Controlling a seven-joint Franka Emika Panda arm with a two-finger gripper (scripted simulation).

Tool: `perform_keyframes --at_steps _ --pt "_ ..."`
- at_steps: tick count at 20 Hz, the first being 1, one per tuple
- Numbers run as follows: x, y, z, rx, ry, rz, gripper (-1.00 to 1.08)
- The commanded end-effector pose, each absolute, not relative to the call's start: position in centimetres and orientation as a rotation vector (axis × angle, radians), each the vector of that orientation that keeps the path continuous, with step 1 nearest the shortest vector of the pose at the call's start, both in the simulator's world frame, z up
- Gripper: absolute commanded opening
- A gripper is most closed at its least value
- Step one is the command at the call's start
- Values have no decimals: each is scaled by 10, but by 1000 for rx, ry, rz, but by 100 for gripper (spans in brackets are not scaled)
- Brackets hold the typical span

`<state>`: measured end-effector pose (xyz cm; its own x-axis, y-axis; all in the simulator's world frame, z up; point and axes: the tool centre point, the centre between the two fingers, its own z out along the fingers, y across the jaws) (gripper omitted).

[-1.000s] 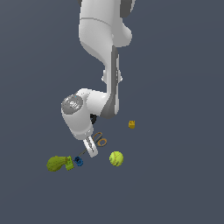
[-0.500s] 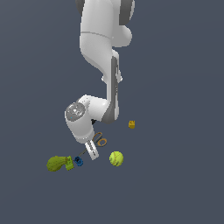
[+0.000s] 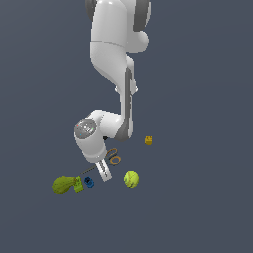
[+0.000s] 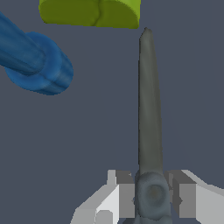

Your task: Pick up a designated object from a clutter of objects.

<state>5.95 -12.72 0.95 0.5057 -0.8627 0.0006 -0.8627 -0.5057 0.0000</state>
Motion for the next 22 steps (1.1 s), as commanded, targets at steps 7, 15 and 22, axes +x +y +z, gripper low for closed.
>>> perform_keyframes --at_steps 7,15,22 --pt "60 -127 10 2726 -1561 1 -100" --pt "61 -114 32 2726 -1561 1 -100" --pt "64 -85 81 2726 -1562 1 -100"
